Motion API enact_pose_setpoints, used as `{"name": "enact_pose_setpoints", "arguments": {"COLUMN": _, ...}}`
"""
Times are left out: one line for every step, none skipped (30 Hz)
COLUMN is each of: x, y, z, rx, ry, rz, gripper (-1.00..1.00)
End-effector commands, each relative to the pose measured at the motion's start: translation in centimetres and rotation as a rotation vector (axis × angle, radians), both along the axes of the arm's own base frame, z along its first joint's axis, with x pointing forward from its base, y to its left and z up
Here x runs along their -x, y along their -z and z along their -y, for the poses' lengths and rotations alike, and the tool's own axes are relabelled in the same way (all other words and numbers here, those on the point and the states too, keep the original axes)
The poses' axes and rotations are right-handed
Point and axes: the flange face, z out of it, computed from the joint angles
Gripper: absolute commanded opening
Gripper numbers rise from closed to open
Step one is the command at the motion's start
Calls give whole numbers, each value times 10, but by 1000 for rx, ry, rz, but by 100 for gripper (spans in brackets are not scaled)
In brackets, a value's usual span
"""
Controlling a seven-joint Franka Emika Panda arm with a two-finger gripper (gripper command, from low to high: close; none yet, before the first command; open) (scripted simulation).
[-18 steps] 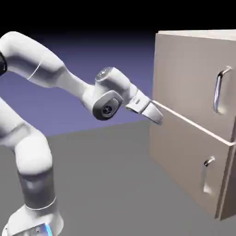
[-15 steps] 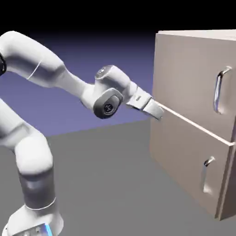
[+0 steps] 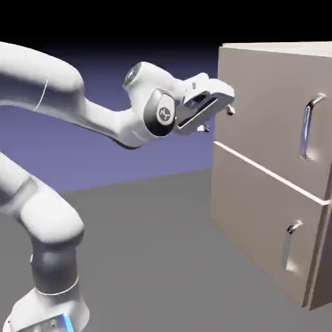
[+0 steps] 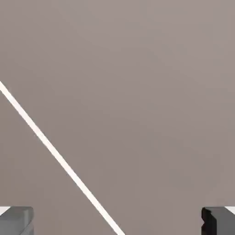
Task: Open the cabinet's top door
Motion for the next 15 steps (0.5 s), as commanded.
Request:
{"name": "enact_pose_setpoints", "arguments": {"x": 1, "y": -4, "z": 1, "rx": 42, "ry": -22, "rz": 18, "gripper": 100}}
{"name": "enact_pose_setpoints", "arguments": {"x": 2, "y": -9, "z": 2, "rx": 83, "ry": -44, "rz": 37, "gripper": 100}}
{"name": "enact_pose_setpoints", "arguments": {"x": 2, "y": -13, "z": 4, "rx": 125, "ry": -64, "rz": 55, "gripper": 100}}
{"name": "enact_pose_setpoints", "arguments": {"x": 3, "y": -17, "z": 6, "rx": 167, "ry": -84, "rz": 73, "gripper": 100}}
{"name": "enact_pose_setpoints", "arguments": {"x": 4, "y": -20, "z": 8, "rx": 209, "ry": -103, "rz": 91, "gripper": 100}}
{"name": "enact_pose_setpoints", "arguments": {"x": 5, "y": -24, "z": 10, "rx": 252, "ry": -121, "rz": 109, "gripper": 100}}
{"name": "enact_pose_setpoints", "arguments": {"x": 5, "y": -27, "z": 12, "rx": 294, "ry": -138, "rz": 127, "gripper": 100}}
{"name": "enact_pose_setpoints", "arguments": {"x": 6, "y": -30, "z": 15, "rx": 337, "ry": -154, "rz": 144, "gripper": 100}}
{"name": "enact_pose_setpoints", "arguments": {"x": 6, "y": -32, "z": 17, "rx": 379, "ry": -170, "rz": 161, "gripper": 100}}
{"name": "enact_pose_setpoints", "arguments": {"x": 6, "y": -35, "z": 20, "rx": 422, "ry": -184, "rz": 177, "gripper": 100}}
{"name": "enact_pose_setpoints", "arguments": {"x": 7, "y": -37, "z": 23, "rx": 465, "ry": -199, "rz": 194, "gripper": 100}}
{"name": "enact_pose_setpoints", "arguments": {"x": 7, "y": -39, "z": 26, "rx": 508, "ry": -212, "rz": 209, "gripper": 100}}
{"name": "enact_pose_setpoints", "arguments": {"x": 7, "y": -40, "z": 29, "rx": 552, "ry": -225, "rz": 225, "gripper": 100}}
{"name": "enact_pose_setpoints", "arguments": {"x": 7, "y": -42, "z": 33, "rx": 595, "ry": -237, "rz": 240, "gripper": 100}}
{"name": "enact_pose_setpoints", "arguments": {"x": 7, "y": -43, "z": 37, "rx": 638, "ry": -248, "rz": 254, "gripper": 100}}
